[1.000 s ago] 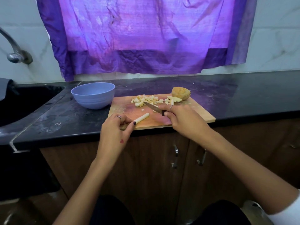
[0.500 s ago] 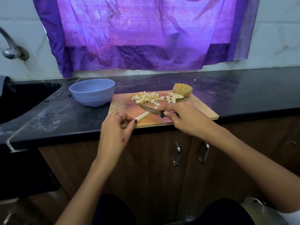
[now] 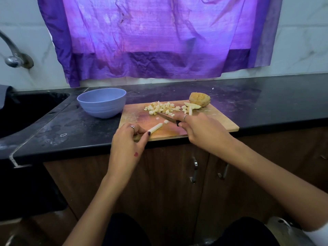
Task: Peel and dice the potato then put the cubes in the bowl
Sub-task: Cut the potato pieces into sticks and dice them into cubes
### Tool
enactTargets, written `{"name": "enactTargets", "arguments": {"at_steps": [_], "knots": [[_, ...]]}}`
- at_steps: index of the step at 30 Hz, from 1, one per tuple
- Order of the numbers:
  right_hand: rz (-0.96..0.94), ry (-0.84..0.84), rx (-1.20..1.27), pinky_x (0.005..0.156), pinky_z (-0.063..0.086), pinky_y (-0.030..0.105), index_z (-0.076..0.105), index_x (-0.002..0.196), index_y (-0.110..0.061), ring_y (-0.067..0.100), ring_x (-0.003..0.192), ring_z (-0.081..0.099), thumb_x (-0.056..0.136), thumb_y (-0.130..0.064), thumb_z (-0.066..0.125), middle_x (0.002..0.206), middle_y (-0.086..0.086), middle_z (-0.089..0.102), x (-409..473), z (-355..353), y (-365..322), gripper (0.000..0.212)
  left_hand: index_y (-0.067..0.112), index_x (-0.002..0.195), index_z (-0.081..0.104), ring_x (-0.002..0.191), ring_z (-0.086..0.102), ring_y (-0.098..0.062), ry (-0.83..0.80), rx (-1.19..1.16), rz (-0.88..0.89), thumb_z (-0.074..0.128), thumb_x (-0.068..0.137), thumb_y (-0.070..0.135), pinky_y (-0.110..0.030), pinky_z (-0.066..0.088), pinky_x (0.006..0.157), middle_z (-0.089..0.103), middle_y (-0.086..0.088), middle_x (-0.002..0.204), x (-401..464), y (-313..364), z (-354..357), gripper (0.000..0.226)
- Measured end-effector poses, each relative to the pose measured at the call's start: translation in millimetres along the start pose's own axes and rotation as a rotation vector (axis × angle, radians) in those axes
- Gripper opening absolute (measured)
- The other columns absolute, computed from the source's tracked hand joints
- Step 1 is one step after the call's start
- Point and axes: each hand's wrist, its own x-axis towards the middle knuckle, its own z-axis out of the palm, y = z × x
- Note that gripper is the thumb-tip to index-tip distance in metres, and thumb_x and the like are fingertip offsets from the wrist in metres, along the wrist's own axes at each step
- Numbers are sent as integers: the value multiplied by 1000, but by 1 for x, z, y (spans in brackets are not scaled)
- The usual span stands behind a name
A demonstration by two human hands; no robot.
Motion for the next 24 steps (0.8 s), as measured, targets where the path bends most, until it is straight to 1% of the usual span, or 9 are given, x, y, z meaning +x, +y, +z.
{"name": "enactTargets", "arguments": {"at_steps": [2, 4, 6, 9, 11, 14, 17, 21, 24], "knots": [[23, 30, 119, 70, 46, 35, 46, 133, -38, 28, 89, 57, 100, -31, 39, 99, 10, 64, -1, 3, 3, 34, 16, 88, 71, 89, 55, -13, 2, 0, -1, 68, 87, 23, -26, 42, 77, 61, 3, 91, 1, 0, 0, 8], [22, 6, 169, 77, 50, 41, 46, 127, -40, 27, 93, 56, 99, -32, 41, 102, 9, 63, -1, 5, 5, 29, 16, 88, 71, 89, 55, -13, 5, 1, -4, 68, 87, 23, -25, 41, 77, 61, 2, 91, 1, 0, 0, 8], [20, -15, 177, 77, 51, 43, 49, 119, -40, 26, 90, 57, 99, -32, 42, 100, 9, 62, -2, 4, 4, 23, 15, 89, 71, 89, 55, -13, 1, 0, -7, 68, 87, 23, -25, 40, 76, 61, 2, 91, 1, 1, 0, 9], [7, -5, 195, 74, 51, 43, 52, 113, -38, 23, 83, 57, 98, -32, 43, 93, 8, 62, -2, 3, 5, 19, 14, 90, 72, 89, 55, -12, 7, -1, -6, 68, 87, 23, -24, 38, 76, 61, 2, 91, 0, 1, 0, 10], [-2, -5, 214, 69, 50, 40, 54, 111, -38, 20, 77, 56, 98, -32, 43, 88, 6, 61, -1, 2, 5, 17, 14, 90, 72, 89, 55, -12, 16, 1, -11, 68, 87, 23, -24, 38, 76, 62, 2, 91, 0, 0, 0, 10], [-8, -20, 222, 56, 38, 33, 55, 106, -37, 13, 66, 50, 99, -31, 43, 76, 3, 55, -2, 1, 6, 16, 15, 89, 72, 88, 55, -12, 20, -20, -20, 69, 86, 23, -27, 43, 77, 61, 3, 90, 0, 1, 1, 10], [-15, -34, 227, 52, 32, 29, 57, 104, -35, 8, 59, 45, 100, -27, 43, 67, -5, 49, -2, -1, 5, 17, 17, 88, 72, 87, 55, -10, 14, -27, -20, 69, 86, 24, -25, 43, 76, 61, 4, 89, 0, 0, 1, 8], [-20, -38, 213, 57, 40, 29, 60, 106, -30, 11, 65, 52, 99, -21, 45, 71, -7, 54, 3, 0, 2, 19, 17, 86, 72, 86, 53, -10, 27, -35, 6, 69, 86, 23, -26, 41, 74, 61, 4, 88, 1, -3, 2, 7], [-14, -70, 153, 64, 42, 32, 58, 99, -23, 19, 79, 56, 98, -21, 47, 75, -8, 52, 7, 2, -5, 12, 19, 86, 71, 86, 50, -8, 34, -24, 19, 69, 86, 24, -24, 36, 73, 60, 6, 88, 0, -2, 2, 5]]}}
